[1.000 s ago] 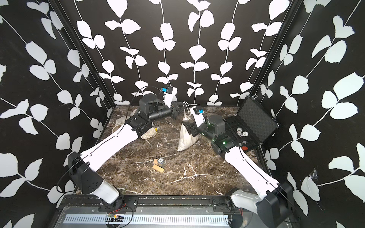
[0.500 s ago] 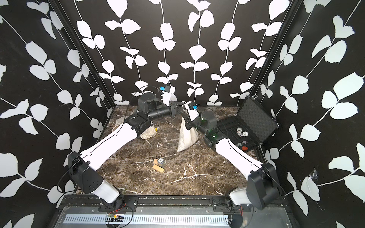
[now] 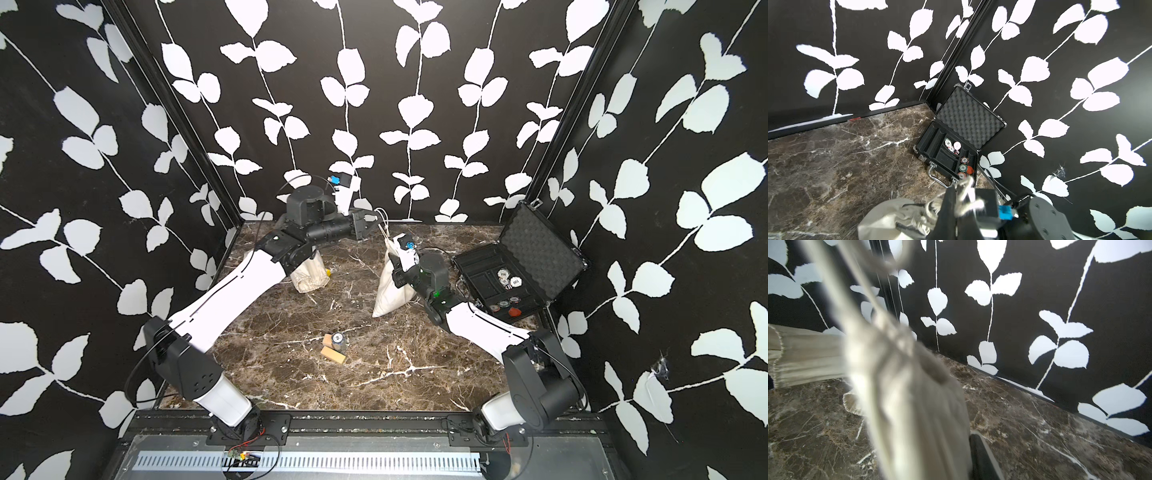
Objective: Close the soil bag
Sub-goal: Frap the soil bag at the center of the board.
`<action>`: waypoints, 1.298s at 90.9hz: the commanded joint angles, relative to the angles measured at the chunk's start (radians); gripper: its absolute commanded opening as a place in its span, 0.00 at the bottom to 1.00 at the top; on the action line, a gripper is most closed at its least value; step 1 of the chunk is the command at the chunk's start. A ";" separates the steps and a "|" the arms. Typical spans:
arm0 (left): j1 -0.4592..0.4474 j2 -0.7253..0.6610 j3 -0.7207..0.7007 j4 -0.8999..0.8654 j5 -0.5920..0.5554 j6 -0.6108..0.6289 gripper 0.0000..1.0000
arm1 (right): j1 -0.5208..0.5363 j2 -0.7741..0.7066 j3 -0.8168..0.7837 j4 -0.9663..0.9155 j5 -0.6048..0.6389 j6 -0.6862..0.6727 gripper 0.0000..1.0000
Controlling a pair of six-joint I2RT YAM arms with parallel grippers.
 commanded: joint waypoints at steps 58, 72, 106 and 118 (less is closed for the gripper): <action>0.070 -0.162 -0.116 0.332 0.043 -0.080 0.00 | 0.076 -0.142 0.155 -0.390 -0.039 -0.024 0.61; 0.071 -0.120 -0.125 0.345 0.068 -0.104 0.00 | 0.091 -0.145 0.222 -0.323 -0.098 0.008 0.75; 0.070 -0.085 -0.253 0.394 0.067 -0.138 0.00 | 0.167 -0.056 0.233 -0.115 -0.066 0.145 0.74; 0.070 -0.094 -0.258 0.380 0.067 -0.126 0.00 | 0.182 -0.051 0.199 -0.043 0.020 0.182 0.69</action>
